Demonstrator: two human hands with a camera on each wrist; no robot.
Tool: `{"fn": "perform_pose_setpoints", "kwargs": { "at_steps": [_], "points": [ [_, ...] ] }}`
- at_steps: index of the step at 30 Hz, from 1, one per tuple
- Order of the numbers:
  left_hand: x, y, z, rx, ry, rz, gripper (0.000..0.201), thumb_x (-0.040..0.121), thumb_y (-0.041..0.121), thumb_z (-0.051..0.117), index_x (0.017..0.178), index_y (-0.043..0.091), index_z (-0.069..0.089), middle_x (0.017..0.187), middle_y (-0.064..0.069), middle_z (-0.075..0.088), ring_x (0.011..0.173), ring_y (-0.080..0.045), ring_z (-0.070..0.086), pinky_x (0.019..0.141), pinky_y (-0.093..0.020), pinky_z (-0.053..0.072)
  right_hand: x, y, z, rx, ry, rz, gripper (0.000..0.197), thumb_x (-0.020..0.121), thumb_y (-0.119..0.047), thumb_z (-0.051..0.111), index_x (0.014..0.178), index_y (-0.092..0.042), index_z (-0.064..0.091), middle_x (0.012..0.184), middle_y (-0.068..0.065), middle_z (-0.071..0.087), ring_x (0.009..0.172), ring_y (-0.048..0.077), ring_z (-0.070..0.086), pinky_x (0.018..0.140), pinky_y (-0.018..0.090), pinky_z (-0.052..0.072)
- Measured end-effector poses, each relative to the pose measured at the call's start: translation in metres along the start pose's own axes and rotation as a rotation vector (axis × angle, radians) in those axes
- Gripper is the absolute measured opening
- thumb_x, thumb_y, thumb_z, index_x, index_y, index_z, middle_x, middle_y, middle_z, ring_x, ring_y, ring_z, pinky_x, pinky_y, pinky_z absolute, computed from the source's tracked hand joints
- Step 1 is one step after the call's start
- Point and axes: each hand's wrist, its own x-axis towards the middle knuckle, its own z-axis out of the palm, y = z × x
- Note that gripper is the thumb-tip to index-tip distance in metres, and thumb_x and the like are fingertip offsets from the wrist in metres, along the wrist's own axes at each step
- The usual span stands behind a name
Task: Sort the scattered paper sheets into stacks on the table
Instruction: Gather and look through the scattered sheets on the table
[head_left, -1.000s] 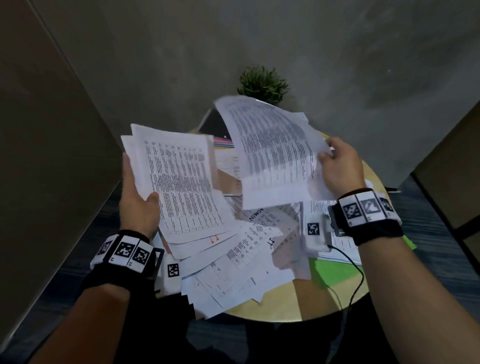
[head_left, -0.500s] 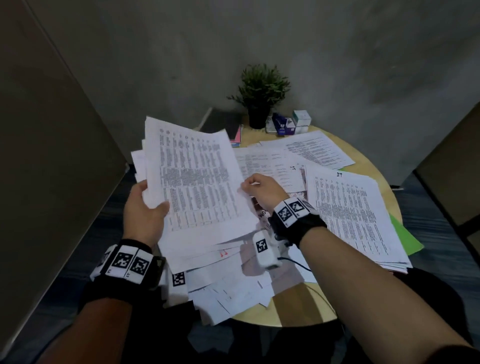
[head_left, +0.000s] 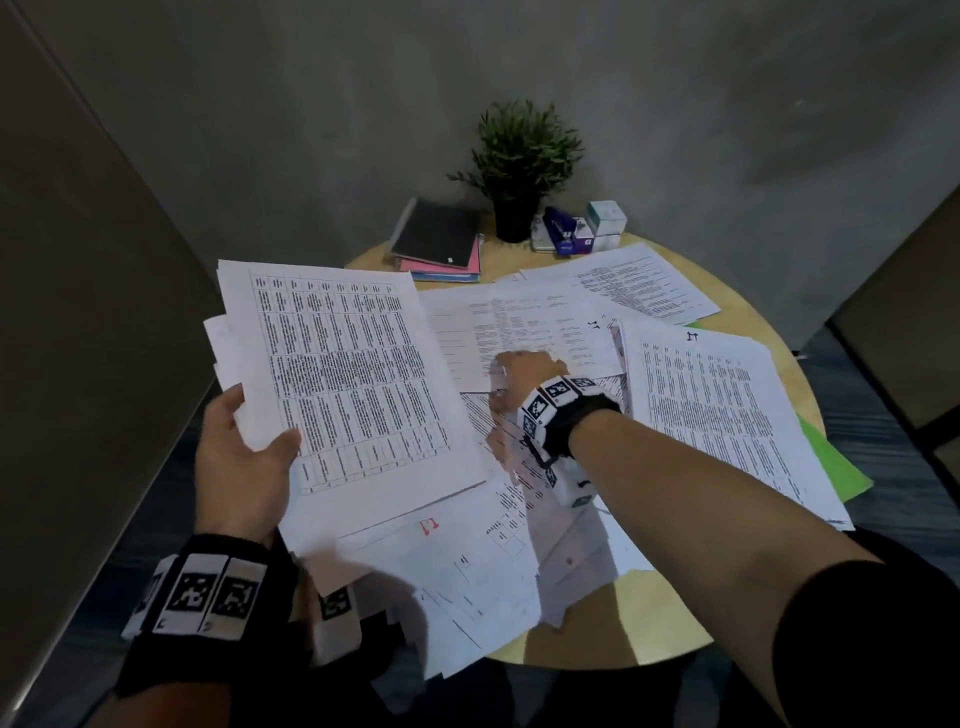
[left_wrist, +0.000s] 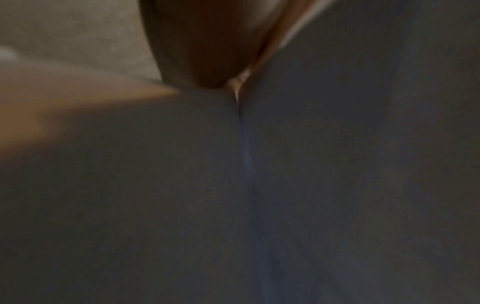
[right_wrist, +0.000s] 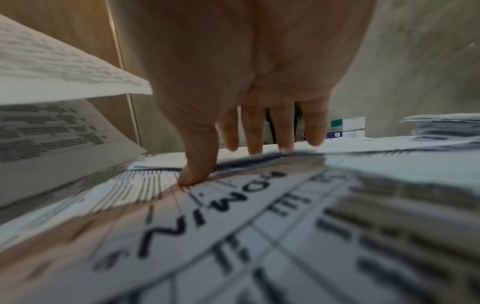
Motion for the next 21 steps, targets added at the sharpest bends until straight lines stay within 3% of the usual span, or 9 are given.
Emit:
{"fn": "perform_pose_setpoints", "kwargs": {
  "at_steps": [2,4,6,9,12,15,16,18,21],
  "points": [
    [0.003,-0.003,0.001,-0.028,0.003,0.011,0.066,0.087,-0.01,0.059,0.144,0.011,0.032,0.131,-0.003,0.052,0.116,-0.014,0.051,0.098,-0.031,0.04,0.003,-0.002,-0.006,-0.018,-0.09,0.005,0.036,0.088,-0.024,0.057,0.124,-0.018,0.056,0.123,0.006,0.057,0.112,0.028,0.055,0.089,0.041,0.044],
    [0.005,-0.006,-0.001,-0.033,0.0,0.029,0.077,0.087,-0.011,0.058,0.149,0.02,0.024,0.145,0.0,0.045,0.127,-0.012,0.047,0.107,-0.034,0.037,0.003,-0.002,-0.009,-0.065,-0.083,0.002,0.029,0.09,-0.014,0.053,0.118,-0.017,0.059,0.121,0.007,0.058,0.108,0.027,0.057,0.088,0.04,0.046],
    [0.007,-0.008,-0.002,-0.016,0.004,0.053,0.083,0.087,-0.009,0.059,0.151,0.027,0.021,0.15,0.004,0.04,0.133,-0.01,0.043,0.111,-0.036,0.034,0.004,0.001,-0.003,-0.044,-0.03,-0.026,0.034,0.089,-0.029,0.057,0.123,-0.021,0.055,0.127,0.005,0.054,0.114,0.029,0.053,0.093,0.044,0.045],
    [0.007,-0.007,-0.003,0.006,0.022,0.082,0.079,0.087,-0.007,0.06,0.15,0.026,0.026,0.152,0.007,0.035,0.138,-0.008,0.035,0.116,-0.038,0.03,0.0,0.006,0.009,0.059,-0.043,-0.078,0.074,0.076,-0.064,0.062,0.133,-0.023,0.042,0.136,0.004,0.042,0.127,0.035,0.035,0.099,0.053,0.037],
    [0.004,-0.006,-0.004,0.04,0.051,0.08,0.071,0.088,-0.005,0.06,0.147,0.024,0.033,0.15,0.005,0.038,0.137,-0.011,0.036,0.114,-0.035,0.03,-0.003,-0.002,0.014,-0.065,-0.071,-0.011,0.068,0.074,-0.069,0.059,0.121,-0.021,0.049,0.123,0.004,0.049,0.124,0.032,0.036,0.093,0.05,0.035],
    [0.002,-0.001,-0.005,0.037,0.075,0.103,0.065,0.089,-0.006,0.059,0.143,0.022,0.039,0.146,0.007,0.041,0.132,-0.006,0.038,0.108,-0.024,0.031,-0.01,-0.018,0.015,-0.159,-0.051,-0.009,0.036,0.087,-0.05,0.053,0.107,-0.02,0.057,0.109,0.002,0.054,0.117,0.026,0.043,0.09,0.043,0.035],
    [0.001,0.001,-0.005,0.042,0.077,0.11,0.061,0.089,-0.007,0.058,0.141,0.021,0.043,0.145,0.006,0.043,0.131,-0.006,0.039,0.106,-0.022,0.031,-0.013,-0.021,0.016,-0.19,-0.04,-0.022,0.029,0.092,-0.039,0.051,0.111,-0.019,0.059,0.112,0.002,0.055,0.117,0.026,0.044,0.091,0.043,0.037],
    [-0.001,0.004,-0.007,0.059,0.054,0.114,0.05,0.09,-0.006,0.056,0.133,0.019,0.053,0.139,0.002,0.05,0.13,-0.01,0.043,0.105,-0.023,0.032,-0.02,-0.022,0.014,-0.222,-0.044,-0.047,0.029,0.096,-0.018,0.047,0.123,-0.015,0.055,0.123,0.005,0.055,0.121,0.027,0.044,0.093,0.044,0.04],
    [-0.004,0.008,-0.009,0.08,0.017,0.084,0.038,0.092,-0.004,0.053,0.12,0.019,0.063,0.132,-0.002,0.057,0.129,-0.017,0.047,0.103,-0.026,0.034,-0.034,-0.013,0.0,-0.013,0.006,-0.048,0.028,0.095,-0.012,0.043,0.12,-0.01,0.057,0.119,0.011,0.058,0.109,0.028,0.056,0.085,0.04,0.047]
  ]
}}
